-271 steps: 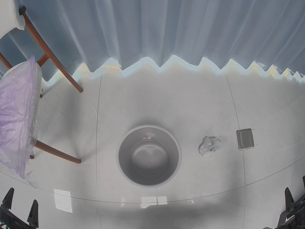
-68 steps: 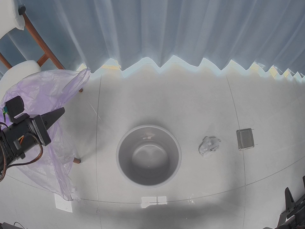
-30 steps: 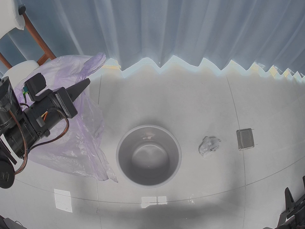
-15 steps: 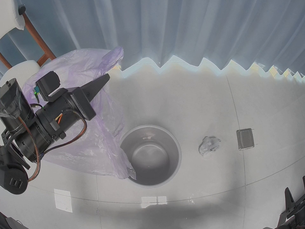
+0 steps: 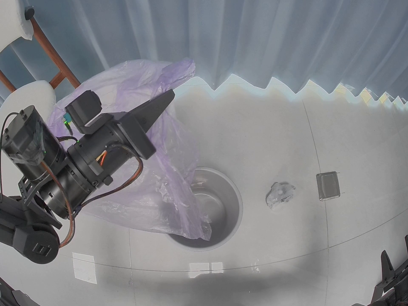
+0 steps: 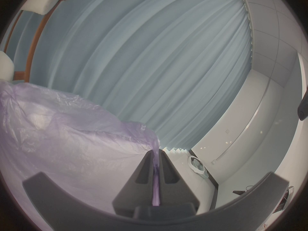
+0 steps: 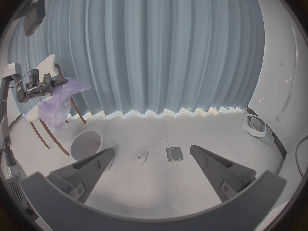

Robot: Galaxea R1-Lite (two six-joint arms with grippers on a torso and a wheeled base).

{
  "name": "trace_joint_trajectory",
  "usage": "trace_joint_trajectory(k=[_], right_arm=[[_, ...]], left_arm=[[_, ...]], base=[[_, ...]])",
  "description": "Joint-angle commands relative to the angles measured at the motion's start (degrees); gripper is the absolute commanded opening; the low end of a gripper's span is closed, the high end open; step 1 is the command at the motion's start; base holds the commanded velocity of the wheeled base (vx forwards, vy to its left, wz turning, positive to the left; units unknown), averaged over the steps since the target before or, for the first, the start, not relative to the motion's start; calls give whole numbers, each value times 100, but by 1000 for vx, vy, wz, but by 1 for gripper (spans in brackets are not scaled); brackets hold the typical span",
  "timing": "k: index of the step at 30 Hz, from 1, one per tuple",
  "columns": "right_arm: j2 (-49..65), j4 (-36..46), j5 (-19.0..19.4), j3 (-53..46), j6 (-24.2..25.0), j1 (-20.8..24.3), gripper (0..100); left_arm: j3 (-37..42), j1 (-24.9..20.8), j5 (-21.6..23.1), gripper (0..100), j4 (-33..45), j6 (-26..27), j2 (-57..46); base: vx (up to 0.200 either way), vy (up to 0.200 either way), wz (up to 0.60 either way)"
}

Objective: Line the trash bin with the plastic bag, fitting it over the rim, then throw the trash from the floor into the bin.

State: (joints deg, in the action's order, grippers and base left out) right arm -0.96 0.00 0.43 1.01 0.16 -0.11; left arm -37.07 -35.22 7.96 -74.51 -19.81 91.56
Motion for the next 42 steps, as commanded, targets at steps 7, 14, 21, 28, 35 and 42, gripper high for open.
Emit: trace_joint_trajectory(k=[7, 14, 21, 28, 35, 42], right_arm=[[96, 0, 1, -101, -7, 2, 100], [96, 0, 1, -101, -7, 2, 100], [96, 0, 1, -101, 2, 2, 100], [96, 0, 1, -101, 2, 2, 100], [96, 0, 1, -101, -7, 2, 100], [96, 0, 1, -101, 2, 2, 100]], left_arm=[[-696, -108, 426, 0, 42, -5, 503], [-652, -591, 390, 0, 42, -23, 476], [-476, -679, 338, 0, 24, -32, 433], [-107, -697, 338, 0, -29, -14, 283], [-55, -1330, 329, 0, 68, 12, -156], [306, -1391, 320, 0, 50, 21, -420]], base=[[0, 0, 0], [0, 0, 0], [0, 0, 0], [0, 0, 0], [0, 0, 0], [0, 0, 0]])
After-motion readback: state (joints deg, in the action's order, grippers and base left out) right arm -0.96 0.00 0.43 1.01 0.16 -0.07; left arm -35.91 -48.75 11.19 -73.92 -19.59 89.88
